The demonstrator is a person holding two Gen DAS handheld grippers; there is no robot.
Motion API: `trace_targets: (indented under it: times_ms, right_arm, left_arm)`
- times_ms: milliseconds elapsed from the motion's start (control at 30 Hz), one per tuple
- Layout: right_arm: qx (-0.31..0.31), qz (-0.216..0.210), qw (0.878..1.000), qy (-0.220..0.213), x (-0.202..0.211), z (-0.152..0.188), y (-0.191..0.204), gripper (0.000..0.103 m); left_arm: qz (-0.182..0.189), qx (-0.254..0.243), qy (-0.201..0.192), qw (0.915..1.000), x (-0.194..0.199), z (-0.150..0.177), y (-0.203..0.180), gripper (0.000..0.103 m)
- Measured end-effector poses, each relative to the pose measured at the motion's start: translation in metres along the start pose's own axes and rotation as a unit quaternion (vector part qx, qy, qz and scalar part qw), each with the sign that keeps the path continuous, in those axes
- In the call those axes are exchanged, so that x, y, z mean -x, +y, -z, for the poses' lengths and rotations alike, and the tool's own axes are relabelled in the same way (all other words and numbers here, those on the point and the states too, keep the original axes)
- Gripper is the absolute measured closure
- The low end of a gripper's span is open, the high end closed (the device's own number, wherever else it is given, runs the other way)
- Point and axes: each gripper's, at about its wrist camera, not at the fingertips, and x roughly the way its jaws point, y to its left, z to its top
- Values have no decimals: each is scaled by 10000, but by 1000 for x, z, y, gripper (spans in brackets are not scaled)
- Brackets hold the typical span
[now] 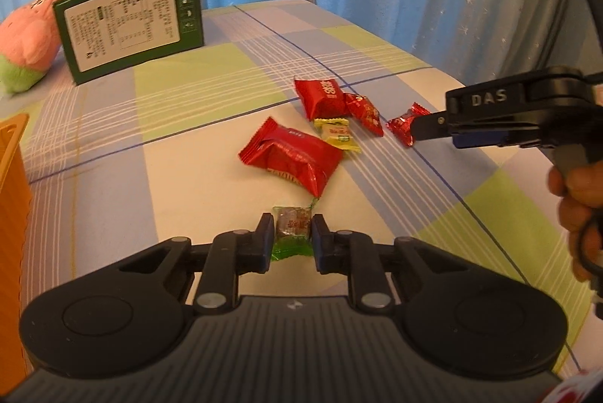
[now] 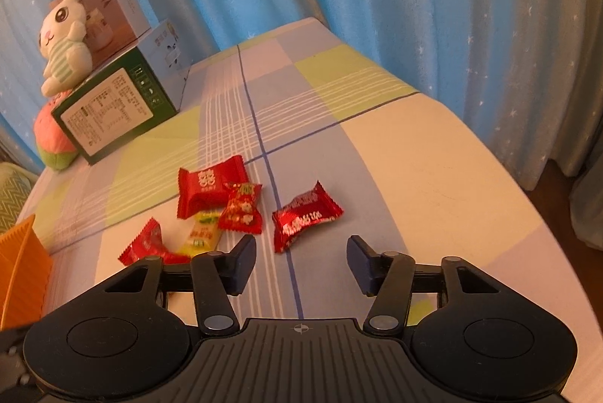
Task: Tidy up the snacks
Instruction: 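Grasp the green-wrapped candy with the left tool while the right tool grasps a red candy, then carry the green-wrapped candy and red candy over the orange tray with both tools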
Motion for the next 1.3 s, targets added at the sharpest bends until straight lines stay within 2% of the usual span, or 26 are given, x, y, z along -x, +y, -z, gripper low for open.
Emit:
trace_targets:
  times_ms: [133,333,433,500,567,733,1100,1300]
  right_arm:
    - [74,71,9999,-79,-13,-5,0,59]
    - [298,183,9991,-254,-27,-9,9,60]
    - [567,262,9976,-306,-35,-10,17,60]
    - [866,372,9950,-332,-39,-9,24,64]
    - [1202,527,9907,-363,-41,-6,29,73]
    - [1645,724,9832,-329,-39,3,34,77]
    - [1386,533,9889,-65,-18,13,37,78]
    - [1419,438,9889,-68,-9,17,45,78]
  left_arm:
    - [-93,166,-89,9998,3,1,6,84]
    - [-148,324,-145,9993,4,1,13,84]
    - [-156,357,-140,9991,4,3,15,85]
    - [-156,382,-132,9991,4,4,15,84]
    - [-153,393,-128,9990,4,6,16,84]
    - [-202,352,-143,9991,4,6,13,84]
    - [-241,125,-108,9996,0,7,10,79]
    - [-254,81,-65,9996,1,7,8,82]
